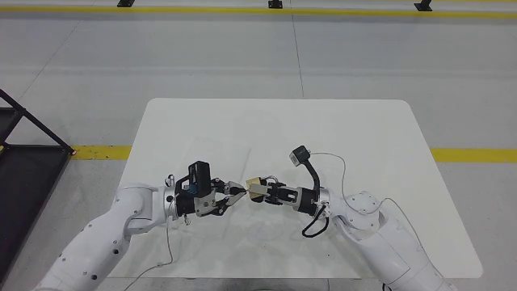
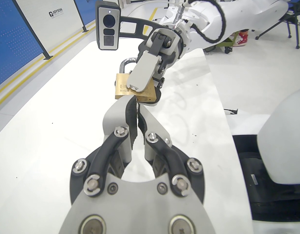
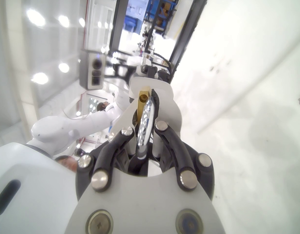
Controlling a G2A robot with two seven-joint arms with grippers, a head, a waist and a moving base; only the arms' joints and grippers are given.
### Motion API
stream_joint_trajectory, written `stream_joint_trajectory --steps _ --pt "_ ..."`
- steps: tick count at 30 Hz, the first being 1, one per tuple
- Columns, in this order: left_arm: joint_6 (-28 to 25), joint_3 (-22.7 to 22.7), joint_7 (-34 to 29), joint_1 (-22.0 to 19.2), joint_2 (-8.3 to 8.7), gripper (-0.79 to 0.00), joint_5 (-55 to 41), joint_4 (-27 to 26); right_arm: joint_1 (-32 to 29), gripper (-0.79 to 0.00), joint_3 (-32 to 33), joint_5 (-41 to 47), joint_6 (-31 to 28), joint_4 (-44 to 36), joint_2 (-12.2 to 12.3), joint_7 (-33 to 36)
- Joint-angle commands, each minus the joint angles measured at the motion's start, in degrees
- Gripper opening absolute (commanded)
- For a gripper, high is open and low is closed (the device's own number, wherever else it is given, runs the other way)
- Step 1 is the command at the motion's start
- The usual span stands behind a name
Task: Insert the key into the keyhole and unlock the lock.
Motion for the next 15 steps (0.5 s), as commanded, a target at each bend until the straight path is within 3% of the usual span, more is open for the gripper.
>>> stream_joint_trajectory --steps 1,2,6,15 --pt "-0.48 0.01 -0.39 0.11 -0.04 -0.339 -0.59 0.25 0.0 -0.785 0.0 0.0 0.0 0.0 0.0 0.0" --pt "-0.55 -0.11 -0.71 0.11 -0.05 0.0 -0.91 0.38 0.0 -0.785 0.0 0.0 0.0 0.0 0.0 0.0" --pt "-1.02 -2.08 -0.66 1.18 0.21 0.0 -2.23 0.26 0.0 -0.785 0.0 0.0 0.0 0.0 0.0 0.0" --pt "-3.16 -12.78 1.13 7.82 1.88 0.0 -5.72 0.85 0.0 -0.785 0.0 0.0 0.0 0.0 0.0 0.0"
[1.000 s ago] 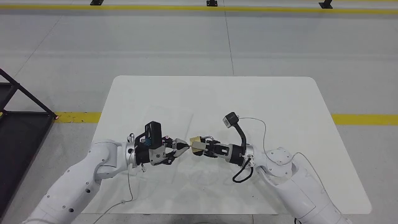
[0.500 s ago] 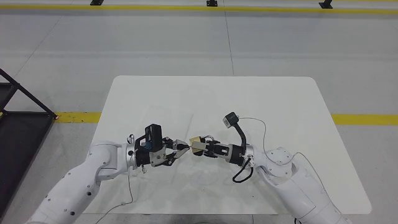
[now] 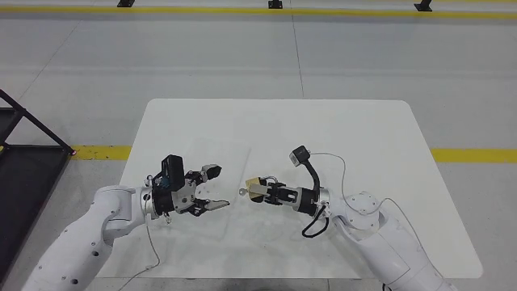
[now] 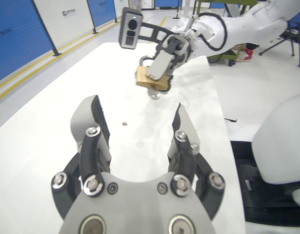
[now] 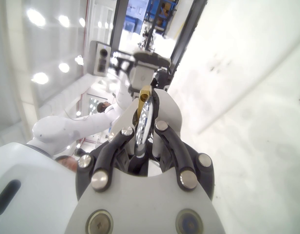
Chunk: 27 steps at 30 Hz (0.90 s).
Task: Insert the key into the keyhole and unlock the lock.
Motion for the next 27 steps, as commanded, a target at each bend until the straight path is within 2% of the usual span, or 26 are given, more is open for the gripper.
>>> stream_joint_trajectory --steps 1,6,16,22,27 --pt "-0.36 -2.78 0.85 1.82 0.33 0.0 -0.28 -0.33 0.0 -0.785 0.0 0.0 0.0 0.0 0.0 0.0" --pt "-2.07 -8.34 0.95 5.84 1.01 0.0 -1.03 -1.27 0.0 -0.785 0.0 0.0 0.0 0.0 0.0 0.0" --pt "-2.07 -8.34 0.95 5.84 1.01 0.0 -1.03 -1.27 -0.16 -0.785 -0.04 -0.82 0.48 -0.09 -0.01 -0.74" --pt "-2.07 -8.34 0.95 5.84 1.01 0.0 -1.03 -1.27 -1.14 -0.785 -0.37 -10.63 10.32 -1.18 0.05 -8.02" --pt "-2.07 -8.34 0.95 5.84 1.01 0.0 -1.03 -1.27 -1.48 -0.785 -1.38 -18.81 19.16 -4.19 0.11 -10.93"
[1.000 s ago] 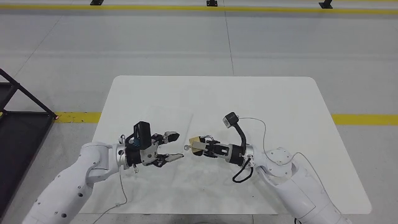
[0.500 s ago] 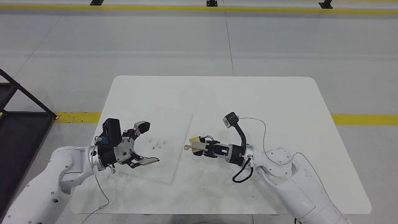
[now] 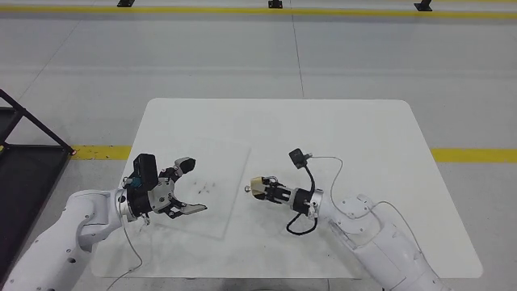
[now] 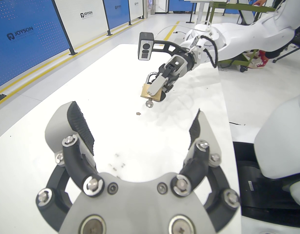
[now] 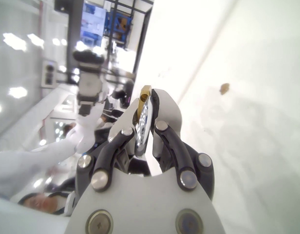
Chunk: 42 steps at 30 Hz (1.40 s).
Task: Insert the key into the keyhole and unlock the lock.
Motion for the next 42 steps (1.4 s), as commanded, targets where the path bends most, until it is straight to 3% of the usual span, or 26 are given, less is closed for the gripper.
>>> stream_joint_trajectory --steps 1,5,13,26,27,29,42 --pt "0.0 0.0 0.0 0.0 0.0 0.0 0.0 0.0 0.12 -0.785 -0.72 -2.77 3.97 -1.07 -0.08 -0.51" --pt "0.0 0.0 0.0 0.0 0.0 0.0 0.0 0.0 1.1 -0.785 -2.53 -6.35 11.73 -2.29 -0.52 -1.56" --pt "0.0 0.0 0.0 0.0 0.0 0.0 0.0 0.0 2.07 -0.785 -4.77 -10.47 18.87 -2.44 -1.3 -3.93" --pt "0.0 0.0 0.0 0.0 0.0 0.0 0.0 0.0 1.83 -0.785 -6.23 -14.71 24.74 -4.21 -1.95 -4.85" --pt "0.0 0.0 0.0 0.0 0.0 0.0 0.0 0.0 1.75 -0.606 -6.13 -14.88 24.92 -4.43 -1.96 -4.87" --pt "0.0 0.0 0.0 0.0 0.0 0.0 0.0 0.0 1.56 0.0 -5.97 -15.54 25.36 -4.82 -1.96 -5.07" --pt "0.0 0.0 0.0 0.0 0.0 0.0 0.0 0.0 -0.36 0.0 -5.55 -22.5 26.12 -7.92 -1.85 -7.91"
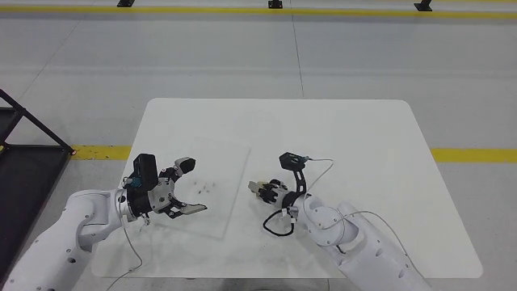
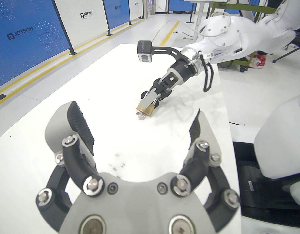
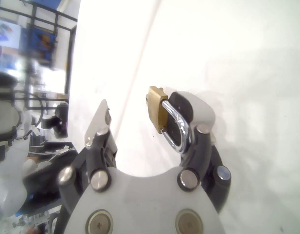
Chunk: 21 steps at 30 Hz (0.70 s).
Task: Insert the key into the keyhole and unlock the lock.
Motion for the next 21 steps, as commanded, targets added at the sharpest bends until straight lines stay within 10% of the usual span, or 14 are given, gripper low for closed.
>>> stream_joint_trajectory --steps 1,21 --pt "0.0 0.0 0.0 0.0 0.0 0.0 0.0 0.0 -0.44 0.0 0.12 -1.34 -0.34 -0.46 0.06 -0.65" --pt "0.0 0.0 0.0 0.0 0.0 0.0 0.0 0.0 -9.79 0.0 -0.77 -26.91 -5.63 -8.57 0.62 -23.93"
